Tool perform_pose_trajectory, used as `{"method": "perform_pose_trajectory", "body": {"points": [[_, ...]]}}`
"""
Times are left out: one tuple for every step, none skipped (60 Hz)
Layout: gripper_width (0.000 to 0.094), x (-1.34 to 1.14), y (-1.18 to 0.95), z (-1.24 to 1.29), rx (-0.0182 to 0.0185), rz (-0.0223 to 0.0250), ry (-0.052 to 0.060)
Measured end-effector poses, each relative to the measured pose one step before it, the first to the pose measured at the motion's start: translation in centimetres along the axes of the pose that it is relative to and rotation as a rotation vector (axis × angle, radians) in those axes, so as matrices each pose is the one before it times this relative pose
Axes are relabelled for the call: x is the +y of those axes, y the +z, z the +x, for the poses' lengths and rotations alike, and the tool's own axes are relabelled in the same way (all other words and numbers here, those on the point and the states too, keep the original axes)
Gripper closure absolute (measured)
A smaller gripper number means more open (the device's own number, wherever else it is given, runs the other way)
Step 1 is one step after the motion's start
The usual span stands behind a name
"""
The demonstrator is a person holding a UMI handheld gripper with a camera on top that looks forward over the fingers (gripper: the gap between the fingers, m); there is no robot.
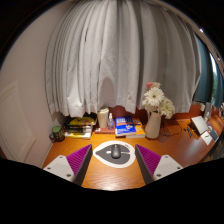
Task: Arrange mouse
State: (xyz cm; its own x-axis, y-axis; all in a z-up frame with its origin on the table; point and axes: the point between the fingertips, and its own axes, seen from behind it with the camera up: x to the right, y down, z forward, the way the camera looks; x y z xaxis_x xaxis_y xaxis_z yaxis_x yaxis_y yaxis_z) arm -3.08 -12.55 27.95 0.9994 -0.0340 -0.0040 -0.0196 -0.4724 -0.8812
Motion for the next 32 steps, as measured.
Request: {"method": "perform_pose_trajectory", "body": {"points": [[0.0080, 0.138, -0.475, -0.035, 0.00029, -0.00023, -0.0007], [0.0080, 0.062, -0.531, -0.025, -0.00040, -0.00387, -0.0005], [0.0079, 0.143, -0.385, -0.049, -0.00104, -0.00061, -0.0003], [0.0079, 0.196, -0.358, -0.059, -0.00107, -0.00070, -0.0001], [0.0079, 0.216, -0.338, -0.040, -0.00051, -0.00137, 0.0007], [0.0077, 0.185, -0.296, -0.034, -0.00032, -0.00170, 0.0012], [0.0077, 0.212, -0.281, -0.015, 0.00028, -0.00124, 0.0009], [0.0077, 0.176, -0.237, -0.014, 0.00053, -0.00177, -0.0006], [0.0078, 0.206, -0.230, -0.018, 0.00122, -0.00302, -0.0023], [0.0078, 0.408, -0.181, -0.035, 0.00237, 0.00002, -0.0022], [0.0077, 0.243, -0.209, 0.004, 0.00107, -0.00522, -0.0020], [0.0079, 0.217, -0.211, -0.051, -0.00016, -0.00545, -0.0022], [0.0080, 0.228, -0.175, -0.072, -0.00160, -0.00287, -0.0009], [0.0080, 0.202, -0.149, -0.088, -0.00246, -0.00266, -0.0007], [0.0079, 0.223, -0.171, -0.072, -0.00205, -0.00240, -0.0012], [0.0077, 0.218, -0.129, -0.051, -0.00086, -0.00302, -0.0017], [0.0078, 0.187, -0.139, -0.050, -0.00044, -0.00338, -0.0019], [0.0075, 0.214, -0.104, -0.066, -0.00066, -0.00281, -0.0021], [0.0074, 0.184, -0.129, -0.063, -0.00196, -0.00179, -0.0015], [0.0073, 0.115, -0.131, -0.085, -0.00195, -0.00163, -0.0015], [0.0072, 0.269, -0.122, -0.041, -0.00107, 0.00272, -0.0015], [0.0073, 0.086, -0.096, -0.024, -0.00018, -0.00143, -0.0011], [0.0072, 0.085, -0.065, -0.086, 0.00075, -0.00213, 0.0000], [0.0074, 0.097, -0.094, -0.004, 0.00018, -0.00141, 0.0006], [0.0074, 0.100, -0.061, 0.000, -0.00049, -0.00122, 0.0007], [0.0074, 0.090, -0.058, -0.014, -0.00043, -0.00082, 0.0005], [0.0074, 0.066, -0.076, 0.005, -0.00046, -0.00098, 0.0001], [0.0072, 0.072, -0.062, -0.023, -0.00047, -0.00003, 0.0008], [0.0073, 0.034, -0.025, -0.006, 0.00032, 0.00067, 0.0011], [0.0074, 0.017, -0.040, -0.015, 0.00052, 0.00121, 0.0014], [0.0073, 0.014, -0.036, 0.004, 0.00052, 0.00074, 0.0013], [0.0072, 0.010, -0.078, 0.021, 0.00007, 0.00094, 0.0015]]}}
